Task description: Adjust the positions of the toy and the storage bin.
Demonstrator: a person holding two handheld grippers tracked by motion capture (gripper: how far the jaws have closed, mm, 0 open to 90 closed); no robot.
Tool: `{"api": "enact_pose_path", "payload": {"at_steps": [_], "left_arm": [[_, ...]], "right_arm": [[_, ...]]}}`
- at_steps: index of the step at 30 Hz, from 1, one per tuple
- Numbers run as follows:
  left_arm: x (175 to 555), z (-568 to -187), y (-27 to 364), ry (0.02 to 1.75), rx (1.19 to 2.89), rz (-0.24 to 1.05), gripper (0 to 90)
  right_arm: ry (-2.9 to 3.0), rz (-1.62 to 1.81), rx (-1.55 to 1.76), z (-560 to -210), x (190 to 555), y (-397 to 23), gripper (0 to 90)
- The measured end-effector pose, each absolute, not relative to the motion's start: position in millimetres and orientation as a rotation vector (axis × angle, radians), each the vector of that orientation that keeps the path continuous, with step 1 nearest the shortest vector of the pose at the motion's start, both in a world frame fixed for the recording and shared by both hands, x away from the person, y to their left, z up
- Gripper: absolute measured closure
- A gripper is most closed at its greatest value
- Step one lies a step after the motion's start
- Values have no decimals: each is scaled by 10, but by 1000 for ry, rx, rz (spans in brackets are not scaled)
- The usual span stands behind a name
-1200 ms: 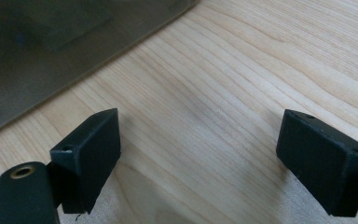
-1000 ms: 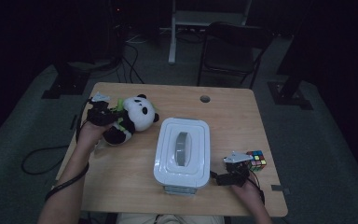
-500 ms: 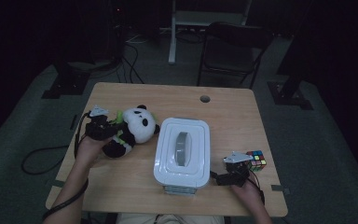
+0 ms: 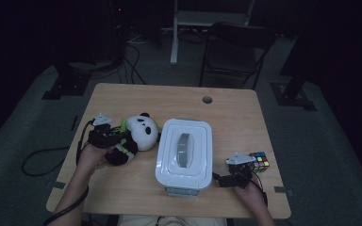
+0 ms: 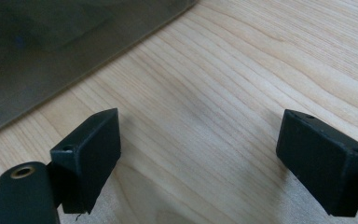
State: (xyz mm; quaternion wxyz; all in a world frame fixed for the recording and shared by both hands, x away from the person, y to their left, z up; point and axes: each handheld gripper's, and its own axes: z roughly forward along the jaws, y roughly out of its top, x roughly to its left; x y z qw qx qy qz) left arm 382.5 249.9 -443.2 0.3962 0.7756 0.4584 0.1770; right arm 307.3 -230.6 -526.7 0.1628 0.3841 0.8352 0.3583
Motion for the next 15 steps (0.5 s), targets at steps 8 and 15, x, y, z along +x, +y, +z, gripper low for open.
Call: {"api": "enact_pose_path", "payload": {"at_steps": [8,15], "left_arm": [[3806,-4354,2515,1101,1968,393,180],[3692,-4260,2522,980,1953,394,96]], "right_arm": [[2383,1022,1096,-5267,3074,-2306,133],[2383,1022,1096,-5267,3073,-2306,133]]}}
